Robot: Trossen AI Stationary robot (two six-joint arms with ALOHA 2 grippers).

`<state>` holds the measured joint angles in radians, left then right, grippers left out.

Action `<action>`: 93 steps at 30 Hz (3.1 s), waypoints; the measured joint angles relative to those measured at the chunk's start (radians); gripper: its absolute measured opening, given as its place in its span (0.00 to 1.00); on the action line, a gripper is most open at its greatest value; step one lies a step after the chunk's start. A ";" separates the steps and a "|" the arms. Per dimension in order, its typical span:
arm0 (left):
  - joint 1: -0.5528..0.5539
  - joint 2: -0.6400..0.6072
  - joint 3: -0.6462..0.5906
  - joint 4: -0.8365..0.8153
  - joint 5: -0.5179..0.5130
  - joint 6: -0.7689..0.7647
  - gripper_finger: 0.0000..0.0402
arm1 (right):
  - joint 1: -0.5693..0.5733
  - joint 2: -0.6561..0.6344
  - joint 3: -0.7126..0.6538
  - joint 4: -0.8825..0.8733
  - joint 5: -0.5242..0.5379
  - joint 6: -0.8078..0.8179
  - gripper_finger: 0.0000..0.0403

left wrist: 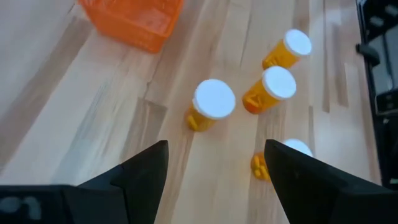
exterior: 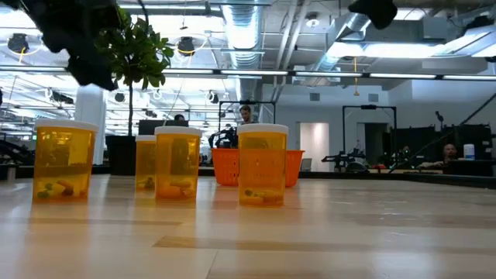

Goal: Pick and place pill bottles into a basket
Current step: Put the orange pill bottle into the orange basket

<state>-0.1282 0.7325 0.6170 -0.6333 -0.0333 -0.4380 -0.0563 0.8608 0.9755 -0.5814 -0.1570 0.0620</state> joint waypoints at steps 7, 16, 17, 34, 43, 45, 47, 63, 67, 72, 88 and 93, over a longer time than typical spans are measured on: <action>-0.068 0.048 0.080 -0.032 -0.052 0.013 0.64 | 0.128 0.093 0.040 -0.113 0.098 0.106 0.66; -0.135 0.049 0.107 -0.152 -0.060 0.036 0.64 | 0.307 0.252 0.041 -0.112 0.213 0.212 0.66; -0.141 0.049 0.107 -0.158 -0.060 0.036 0.64 | 0.323 0.277 0.041 -0.105 0.214 0.231 0.66; -0.163 0.049 0.107 -0.159 -0.088 0.212 0.64 | 0.469 0.504 0.041 0.041 0.309 0.326 0.66; -0.163 0.049 0.107 -0.158 -0.087 0.239 0.64 | 0.516 0.630 0.041 0.103 0.376 0.280 0.66; -0.163 0.049 0.107 -0.158 -0.087 0.241 0.64 | 0.528 0.652 0.041 0.134 0.390 0.280 0.66; -0.163 0.049 0.107 -0.158 -0.087 0.238 0.64 | 0.535 0.674 0.041 0.167 0.399 0.284 0.66; -0.163 0.049 0.108 -0.158 -0.084 0.250 0.64 | 0.532 0.812 0.041 0.418 0.414 0.270 0.66; -0.163 0.049 0.108 -0.158 -0.084 0.251 0.64 | 0.535 0.823 0.041 0.461 0.412 0.269 0.66; -0.163 0.049 0.108 -0.158 -0.084 0.251 0.64 | 0.541 0.836 0.041 0.469 0.402 0.213 0.66; -0.163 0.049 0.108 -0.159 -0.083 0.251 0.64 | 0.507 0.863 0.040 0.535 0.402 0.095 0.66; -0.163 0.049 0.108 -0.159 -0.083 0.251 0.64 | 0.474 0.863 0.040 0.535 0.374 0.095 0.66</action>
<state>-0.2913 0.7815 0.7246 -0.7921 -0.1162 -0.1867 0.4175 1.7233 1.0157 -0.0463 0.2171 0.1570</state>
